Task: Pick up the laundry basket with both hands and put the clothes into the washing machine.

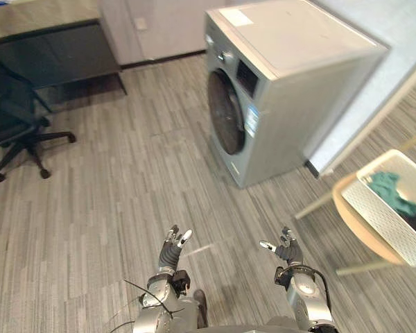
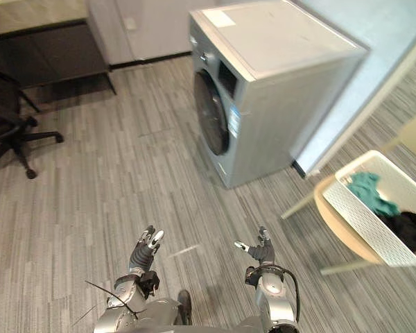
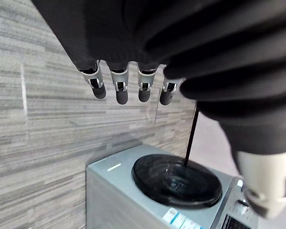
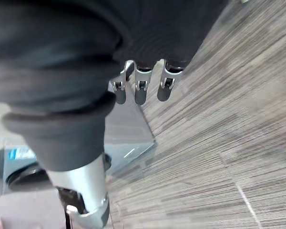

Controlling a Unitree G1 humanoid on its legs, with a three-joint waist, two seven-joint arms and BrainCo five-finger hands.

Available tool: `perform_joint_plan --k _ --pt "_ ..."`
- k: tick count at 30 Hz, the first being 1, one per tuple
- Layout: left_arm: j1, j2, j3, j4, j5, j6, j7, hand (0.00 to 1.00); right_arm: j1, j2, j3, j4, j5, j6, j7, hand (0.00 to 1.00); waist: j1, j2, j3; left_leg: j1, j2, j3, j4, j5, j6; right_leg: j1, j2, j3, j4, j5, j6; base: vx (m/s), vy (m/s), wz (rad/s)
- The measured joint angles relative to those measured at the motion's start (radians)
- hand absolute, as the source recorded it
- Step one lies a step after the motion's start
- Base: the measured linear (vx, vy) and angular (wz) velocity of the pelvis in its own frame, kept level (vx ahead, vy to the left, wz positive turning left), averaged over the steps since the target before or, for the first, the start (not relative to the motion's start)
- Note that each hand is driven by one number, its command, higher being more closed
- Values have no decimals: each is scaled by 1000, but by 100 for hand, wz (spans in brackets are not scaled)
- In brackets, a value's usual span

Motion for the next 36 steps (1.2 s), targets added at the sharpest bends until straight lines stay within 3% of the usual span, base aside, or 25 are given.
perform_joint_plan --k 1,2,3,5,7,9,10,12,13,14,15,16,17,18,19,21,24,26,27,29,31,33,34,36 --pt "3 14 13 0 19 0 0 0 -10 2 15 -1 -10 0 1 0 -1 9 5 38 -14 -18 -30 2 3 -51 49 39 54 -37 27 213 253 39" --pt "2 26 12 0 34 0 -1 0 -18 4 20 -3 -23 -3 2 0 -5 1 1 58 -27 -31 -51 4 6 -82 81 48 47 -61 35 264 239 58" --pt "-1 32 12 0 37 0 -2 0 -28 4 18 -4 -30 -5 2 0 -16 -10 -2 75 -49 -50 -71 5 7 -123 117 45 5 -83 42 251 114 64" --pt "-5 28 6 0 37 4 -15 0 -44 -2 14 -10 -30 -6 -1 0 -29 -1 4 110 -63 -85 -97 4 6 -185 173 17 -135 -93 41 317 87 63" --pt "-20 23 -2 1 37 7 -20 0 -61 -3 10 -12 -29 -6 -5 0 -28 14 13 143 -63 -106 -119 1 3 -216 203 -18 -311 -50 36 271 33 43" --pt "-43 22 -3 8 37 7 -20 0 -87 -2 15 -12 -29 -5 -5 0 -27 23 21 179 -63 -108 -137 -13 -20 -232 222 -23 -512 53 39 265 -23 36" --pt "-48 22 -1 9 37 8 -19 0 -92 -1 15 -12 -29 -5 -5 0 -25 23 23 190 -64 -108 -138 -20 -33 -231 231 -21 -555 82 37 332 -81 36" --pt "-46 23 -10 33 37 6 -20 0 -92 1 20 -13 -29 -6 -5 0 -27 7 14 245 -62 -107 -133 -63 -86 -229 225 6 -548 139 -18 405 -146 39" --pt "-43 22 -15 37 37 7 -21 0 -89 0 20 -14 -28 -6 -5 0 -29 3 7 251 -56 -107 -124 -88 -93 -228 228 14 -525 143 -27 416 -213 44" --pt "-41 20 -32 44 36 8 -20 0 -86 -4 21 -15 -28 -6 -4 0 -34 13 -1 261 -27 -107 -82 -148 -87 -210 249 1 -492 162 -45 345 -193 31" --pt "-40 18 -40 53 36 9 -20 0 -86 -4 30 -13 -27 -6 -4 0 -32 26 -1 256 -3 -109 -33 -171 -116 -198 260 -9 -478 159 -44 421 -259 24" --pt "-43 13 -47 75 33 13 -20 0 -86 1 45 -8 -22 -5 -3 0 -31 31 -2 175 50 -79 181 -178 -133 -168 288 -31 -474 146 -56 417 -291 2" --pt "-33 1 -44 76 24 21 -19 0 -83 -1 72 -12 7 -5 2 0 -33 50 0 66 134 -44 470 -116 -149 -115 341 -43 -500 132 -70 427 -295 -15" --pt "-26 -6 -42 76 22 22 -19 0 -82 0 91 -12 19 -5 3 0 -27 62 0 25 179 -33 594 -73 -146 -87 370 -37 -510 123 -84 545 -311 -67" --pt "-8 -26 -47 77 10 30 -20 0 -86 0 124 -12 65 -6 3 0 -15 76 2 -45 266 -1 832 -63 -141 -25 423 -13 -522 98 -107 456 -208 -74" --pt "-4 -48 -51 90 -4 35 -19 0 -85 1 136 -11 93 -8 4 0 -22 68 6 -120 312 30 946 -71 -129 50 436 19 -561 85 -116 457 -172 -64" --pt "-10 -50 -49 90 -5 35 -17 0 -87 0 154 1 92 -8 4 0 -22 56 14 -163 330 65 847 -81 -112 110 435 77 -621 89 -111 334 -78 -57" --pt "1 -50 -43 88 -5 35 -18 0 -89 -1 191 30 91 -5 5 0 -20 50 18 -158 323 52 639 -81 -112 143 435 119 -654 94 -103 260 44 -58" --pt "7 -50 -39 86 -4 36 -18 0 -91 -1 220 34 91 -4 7 0 -20 53 17 -154 292 1 431 -80 -116 147 435 153 -674 101 -93 198 91 -56" --pt "19 -53 -28 81 -5 36 -16 0 -105 -1 245 56 90 -3 10 0 -18 58 15 -130 242 -109 185 -70 -144 147 438 198 -699 115 -70 149 151 -76" --pt "29 -59 -28 89 -5 36 -13 0 -113 -5 247 78 86 -2 16 0 -16 71 14 -101 224 -168 48 -35 -186 152 442 235 -719 124 -42 110 230 -68" --pt "29 -59 -30 115 -4 36 -14 0 -114 -22 246 78 80 -1 19 0 -22 94 12 -86 216 -157 0 32 -173 153 441 253 -722 125 -6 75 299 -38" --pt "32 -60 -31 117 -2 37 -16 0 -114 -36 244 78 80 -1 19 0 -24 123 5 -64 212 -155 -32 106 -168 152 448 263 -722 120 18 84 396 -16" --pt "19 -34 -29 120 -2 34 -18 0 -123 -29 237 89 80 5 17 0 -22 105 7 -46 174 -124 -76 124 -158 146 405 268 -719 110 63 59 393 -1"
